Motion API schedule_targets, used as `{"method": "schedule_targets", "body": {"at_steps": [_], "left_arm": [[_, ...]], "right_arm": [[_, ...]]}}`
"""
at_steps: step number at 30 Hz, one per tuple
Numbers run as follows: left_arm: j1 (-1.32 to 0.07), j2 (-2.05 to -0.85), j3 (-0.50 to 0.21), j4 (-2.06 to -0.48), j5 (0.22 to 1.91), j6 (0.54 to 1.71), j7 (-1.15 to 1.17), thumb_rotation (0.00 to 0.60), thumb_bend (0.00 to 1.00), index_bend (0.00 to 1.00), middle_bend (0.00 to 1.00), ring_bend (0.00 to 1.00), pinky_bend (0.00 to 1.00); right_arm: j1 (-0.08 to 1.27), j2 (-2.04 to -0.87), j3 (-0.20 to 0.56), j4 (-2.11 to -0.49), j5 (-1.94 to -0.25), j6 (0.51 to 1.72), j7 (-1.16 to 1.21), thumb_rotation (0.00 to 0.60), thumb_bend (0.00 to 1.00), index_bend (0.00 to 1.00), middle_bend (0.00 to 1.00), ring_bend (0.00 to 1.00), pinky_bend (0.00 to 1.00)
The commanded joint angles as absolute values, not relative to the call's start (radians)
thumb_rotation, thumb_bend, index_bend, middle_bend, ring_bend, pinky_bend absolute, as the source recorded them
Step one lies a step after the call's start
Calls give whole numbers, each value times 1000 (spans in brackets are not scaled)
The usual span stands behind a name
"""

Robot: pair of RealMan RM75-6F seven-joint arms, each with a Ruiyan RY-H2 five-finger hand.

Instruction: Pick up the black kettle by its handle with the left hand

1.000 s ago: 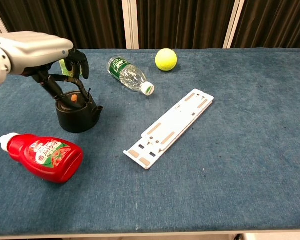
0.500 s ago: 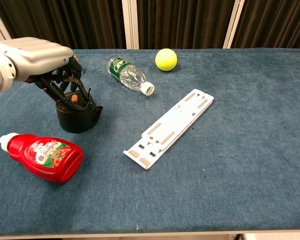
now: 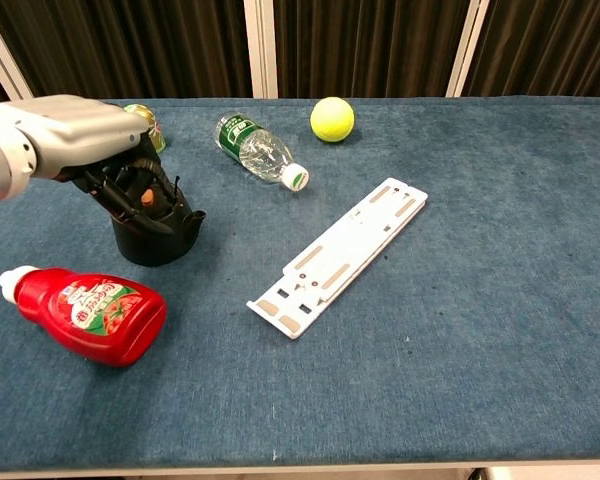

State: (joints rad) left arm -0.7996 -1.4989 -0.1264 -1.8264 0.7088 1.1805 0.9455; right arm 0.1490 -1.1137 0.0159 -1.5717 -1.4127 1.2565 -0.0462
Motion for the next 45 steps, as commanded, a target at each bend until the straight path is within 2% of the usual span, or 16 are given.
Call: {"method": "schedule_targets", "body": {"at_steps": [1, 5, 8, 12, 13, 15, 17, 23, 28, 32, 35, 37, 43, 45], "left_arm": [[-804, -1499, -123, -1819, 709, 1169, 928, 375, 94, 748, 790, 647, 0], [-807, -1499, -119, -1808, 711, 1152, 896, 358, 95, 834, 879, 727, 0], [-812, -1493, -116, -1804, 700, 1134, 881, 312, 94, 914, 955, 800, 0], [-817, -1482, -118, -1806, 685, 1115, 855, 209, 89, 991, 1000, 870, 0], [-817, -1479, -118, -1807, 684, 1113, 846, 187, 85, 996, 1000, 879, 0], [-817, -1475, -120, -1807, 685, 1109, 830, 99, 72, 1000, 1000, 903, 0], [-818, -1471, -122, -1804, 692, 1108, 816, 52, 65, 1000, 1000, 917, 0], [-815, -1461, -140, -1790, 700, 1120, 766, 23, 101, 1000, 1000, 942, 4], [-805, -1432, -159, -1801, 715, 1150, 730, 0, 153, 1000, 1000, 966, 89], [-792, -1411, -165, -1810, 729, 1186, 718, 0, 195, 1000, 1000, 988, 224], [-784, -1397, -169, -1812, 735, 1210, 714, 7, 223, 1000, 1000, 999, 289], [-781, -1391, -170, -1812, 738, 1224, 719, 59, 255, 1000, 1000, 1000, 328], [-770, -1391, -173, -1809, 738, 1270, 734, 309, 375, 1000, 1000, 1000, 405], [-765, -1396, -173, -1804, 735, 1279, 732, 350, 389, 1000, 1000, 1000, 417]], "right_arm": [[149, -1115, 16, -1570, -1412, 1256, -45, 600, 147, 0, 0, 0, 0], [149, -1116, 16, -1567, -1410, 1257, -41, 600, 147, 0, 0, 0, 0], [148, -1116, 17, -1566, -1411, 1258, -35, 600, 147, 0, 0, 0, 0], [147, -1116, 19, -1562, -1412, 1264, -28, 600, 147, 0, 0, 0, 0], [146, -1117, 19, -1560, -1412, 1265, -26, 600, 147, 0, 0, 0, 0], [146, -1117, 19, -1559, -1412, 1265, -23, 600, 147, 0, 0, 0, 0], [146, -1118, 19, -1557, -1412, 1265, -20, 600, 147, 0, 0, 0, 0], [144, -1118, 21, -1551, -1410, 1268, -11, 600, 147, 0, 0, 0, 0], [140, -1118, 21, -1549, -1410, 1273, -5, 600, 147, 0, 0, 0, 0], [137, -1120, 21, -1545, -1415, 1281, -2, 600, 147, 0, 0, 0, 0], [137, -1122, 20, -1543, -1418, 1281, 0, 600, 147, 0, 0, 0, 0], [137, -1123, 19, -1542, -1419, 1281, 1, 600, 147, 0, 0, 0, 0], [135, -1126, 15, -1542, -1424, 1282, -1, 600, 147, 0, 0, 0, 0], [134, -1128, 13, -1542, -1424, 1281, 0, 600, 147, 0, 0, 0, 0]]}}
